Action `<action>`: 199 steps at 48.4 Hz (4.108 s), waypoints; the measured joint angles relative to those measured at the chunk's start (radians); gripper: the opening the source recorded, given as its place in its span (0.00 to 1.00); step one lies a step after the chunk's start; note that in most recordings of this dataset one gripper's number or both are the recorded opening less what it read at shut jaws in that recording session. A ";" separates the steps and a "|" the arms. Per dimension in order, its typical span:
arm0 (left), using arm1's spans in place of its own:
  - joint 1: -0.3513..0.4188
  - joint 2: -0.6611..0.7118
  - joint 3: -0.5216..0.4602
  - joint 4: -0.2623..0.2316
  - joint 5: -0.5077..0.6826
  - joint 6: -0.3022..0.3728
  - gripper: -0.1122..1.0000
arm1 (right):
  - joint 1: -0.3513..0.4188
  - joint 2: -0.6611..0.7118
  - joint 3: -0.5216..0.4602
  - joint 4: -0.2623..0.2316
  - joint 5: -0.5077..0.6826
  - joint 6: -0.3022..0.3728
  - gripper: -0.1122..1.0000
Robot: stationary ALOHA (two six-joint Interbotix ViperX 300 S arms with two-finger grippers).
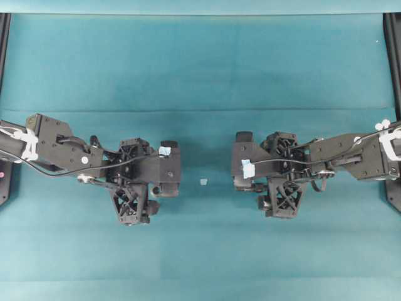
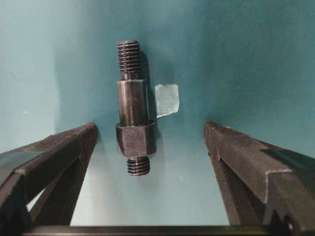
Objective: Insert the washer onto the shaft with both hands.
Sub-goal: 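Close the left gripper on the washer and the right on the shaft's hex collar, then lift the washer and shaft and rotate them to face each other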
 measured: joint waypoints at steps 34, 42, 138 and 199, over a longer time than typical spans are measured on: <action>-0.002 -0.002 0.000 0.000 0.002 0.002 0.41 | 0.003 0.006 -0.012 0.015 0.044 -0.002 0.11; -0.002 0.000 0.000 0.000 0.000 0.003 0.41 | 0.005 0.006 -0.015 0.015 0.054 0.000 0.10; -0.003 -0.212 0.130 -0.002 -0.385 0.012 0.41 | 0.060 -0.181 0.224 0.026 -0.534 0.080 0.10; -0.008 -0.110 0.150 0.000 -0.735 -0.072 0.41 | 0.086 -0.074 0.265 0.037 -0.937 0.117 0.10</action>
